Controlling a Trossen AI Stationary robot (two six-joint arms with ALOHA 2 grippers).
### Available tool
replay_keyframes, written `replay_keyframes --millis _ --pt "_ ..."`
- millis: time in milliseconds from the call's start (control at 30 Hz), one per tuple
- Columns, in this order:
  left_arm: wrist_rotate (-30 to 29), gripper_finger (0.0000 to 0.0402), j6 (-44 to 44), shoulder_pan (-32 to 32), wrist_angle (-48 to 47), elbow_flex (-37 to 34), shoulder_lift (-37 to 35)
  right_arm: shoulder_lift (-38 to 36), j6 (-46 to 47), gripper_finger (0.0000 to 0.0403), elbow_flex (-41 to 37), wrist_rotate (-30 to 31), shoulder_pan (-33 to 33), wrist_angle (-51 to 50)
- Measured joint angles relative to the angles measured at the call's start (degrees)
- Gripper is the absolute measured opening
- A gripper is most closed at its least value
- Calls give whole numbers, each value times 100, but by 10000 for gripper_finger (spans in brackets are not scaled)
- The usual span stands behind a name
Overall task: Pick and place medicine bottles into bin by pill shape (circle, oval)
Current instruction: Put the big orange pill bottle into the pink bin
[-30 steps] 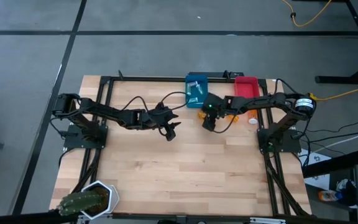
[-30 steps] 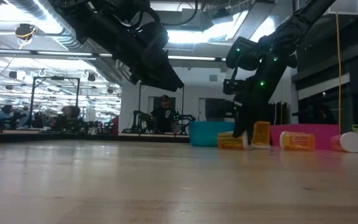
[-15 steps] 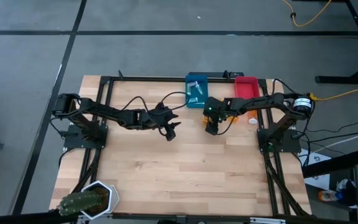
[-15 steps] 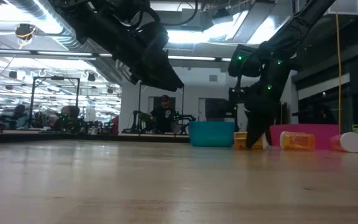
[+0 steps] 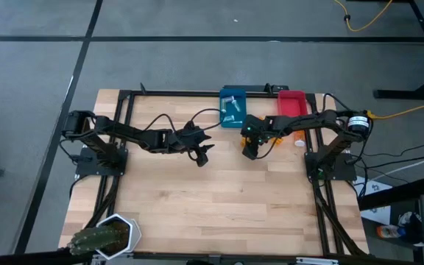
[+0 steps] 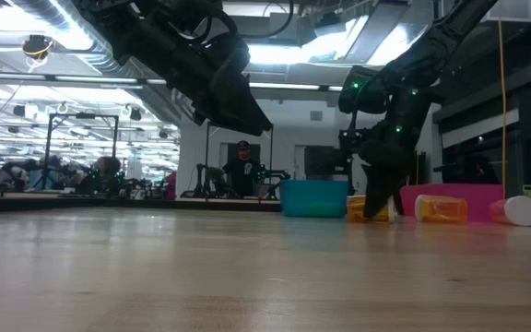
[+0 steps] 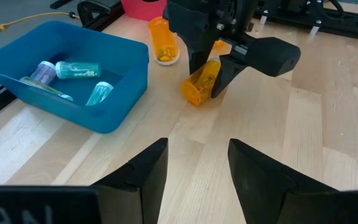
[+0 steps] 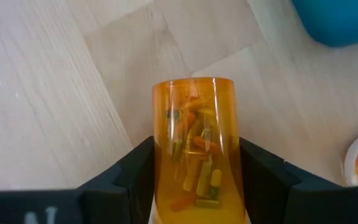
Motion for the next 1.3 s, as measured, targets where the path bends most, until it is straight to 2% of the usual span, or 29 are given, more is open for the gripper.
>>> replay_keyframes --millis 267,533,633,833,933,1300 --pt "-1 163 0 0 0 0 0 -631 291 186 4 857 -1 -869" --pt "-6 163 0 0 2 0 0 -1853 379 185 6 1133 0 -1216" --pt "-12 163 0 0 2 0 0 -2317 266 185 6 1636 0 -1302" --pt "-14 163 1 0 4 -1 0 -3079 487 185 11 3313 -41 -1592" --pt "-18 163 0 0 9 -2 0 -3277 776 185 13 3892 -73 -1827" --pt "-23 163 0 0 13 -2 0 -3151 2045 185 13 5186 -438 -2946"
